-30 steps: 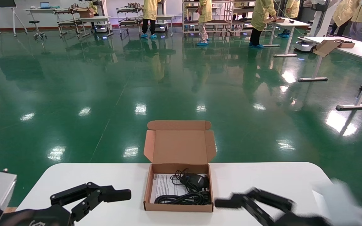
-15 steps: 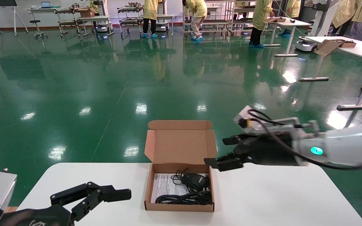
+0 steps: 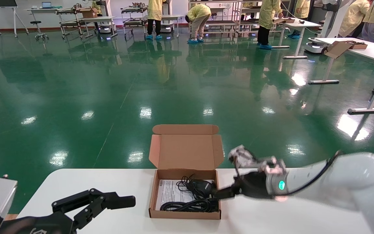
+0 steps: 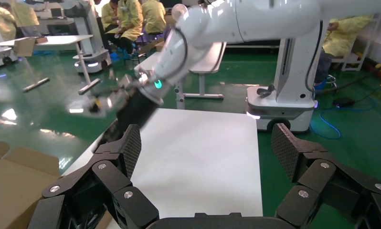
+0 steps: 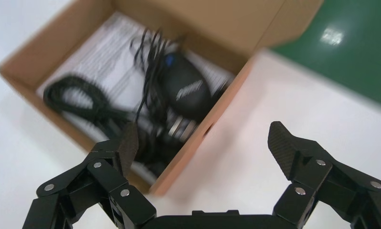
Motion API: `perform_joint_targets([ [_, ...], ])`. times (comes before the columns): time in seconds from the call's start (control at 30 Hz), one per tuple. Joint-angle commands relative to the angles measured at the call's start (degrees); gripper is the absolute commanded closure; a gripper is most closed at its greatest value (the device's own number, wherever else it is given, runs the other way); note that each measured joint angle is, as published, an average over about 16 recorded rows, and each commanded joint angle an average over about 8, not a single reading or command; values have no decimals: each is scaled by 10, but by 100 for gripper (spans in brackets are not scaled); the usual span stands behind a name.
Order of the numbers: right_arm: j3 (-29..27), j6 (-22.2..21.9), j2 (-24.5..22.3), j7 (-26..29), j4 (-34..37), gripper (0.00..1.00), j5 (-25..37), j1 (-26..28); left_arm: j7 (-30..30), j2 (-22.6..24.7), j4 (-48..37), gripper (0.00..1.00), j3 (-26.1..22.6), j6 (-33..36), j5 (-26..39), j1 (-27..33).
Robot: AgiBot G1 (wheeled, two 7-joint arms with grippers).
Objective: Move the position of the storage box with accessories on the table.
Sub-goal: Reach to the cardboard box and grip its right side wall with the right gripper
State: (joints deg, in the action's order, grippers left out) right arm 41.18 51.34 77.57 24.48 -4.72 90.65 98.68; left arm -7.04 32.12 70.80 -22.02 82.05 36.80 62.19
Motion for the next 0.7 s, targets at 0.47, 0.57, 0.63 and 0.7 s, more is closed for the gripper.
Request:
perform_joint_targets([
  [0.47,7,-65,2,25,-41,0,-18,-48,0,0,0,0,0,0,0,0],
  [0.57,9,-74,2,24,-44,0,-22,-51,0,0,0,0,0,0,0,0],
  [0.63,9,-75,2,24,-44,0,-23,-51,0,0,0,0,0,0,0,0],
  [0.7,9,-75,1,24,-45,0,-24,-52,0,0,0,0,0,0,0,0],
])
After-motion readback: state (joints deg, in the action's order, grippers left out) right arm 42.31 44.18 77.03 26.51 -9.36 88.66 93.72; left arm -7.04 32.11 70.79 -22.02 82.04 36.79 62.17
